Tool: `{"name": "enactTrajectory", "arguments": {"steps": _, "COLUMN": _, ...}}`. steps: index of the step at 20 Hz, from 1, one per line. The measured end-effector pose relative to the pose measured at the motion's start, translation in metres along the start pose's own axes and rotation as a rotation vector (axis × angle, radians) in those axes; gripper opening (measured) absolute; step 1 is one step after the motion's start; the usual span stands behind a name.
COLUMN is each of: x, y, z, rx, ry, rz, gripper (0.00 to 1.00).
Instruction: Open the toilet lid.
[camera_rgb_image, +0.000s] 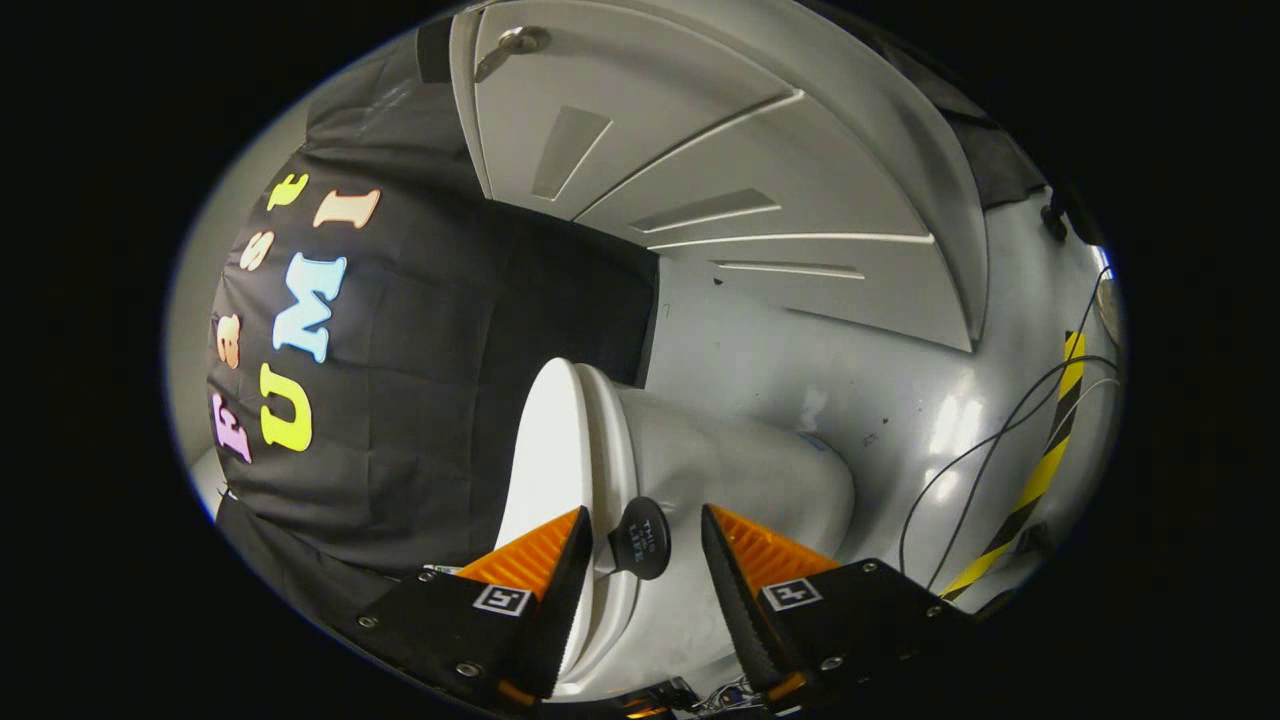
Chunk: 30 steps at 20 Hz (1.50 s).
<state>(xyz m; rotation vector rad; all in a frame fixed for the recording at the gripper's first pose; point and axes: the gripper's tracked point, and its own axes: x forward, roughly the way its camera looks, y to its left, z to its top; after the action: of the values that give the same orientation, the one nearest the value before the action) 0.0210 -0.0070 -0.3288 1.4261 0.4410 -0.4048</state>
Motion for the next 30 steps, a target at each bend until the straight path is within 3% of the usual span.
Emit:
{"name": "enactTrajectory", "arguments": {"steps": 7, "x": 0.0089, "y": 0.0014, "z": 0.0024, "rx": -0.008, "ry": 0.016, "rz": 0.0, "gripper": 0.28}}
{"name": "enactTrajectory", "arguments": {"steps": 15, "x": 0.0042, "y": 0.0077, "z": 0.0062, "rx": 0.011, "ry": 0.023, "rz": 0.057, "gripper": 0.01}}
{"name": "enactTrajectory", "arguments": {"steps": 30, "x": 0.008, "y": 0.0109, "z": 0.0033, "rx": -0.059, "ry": 0.076, "rz": -0.055, "gripper": 0.0}}
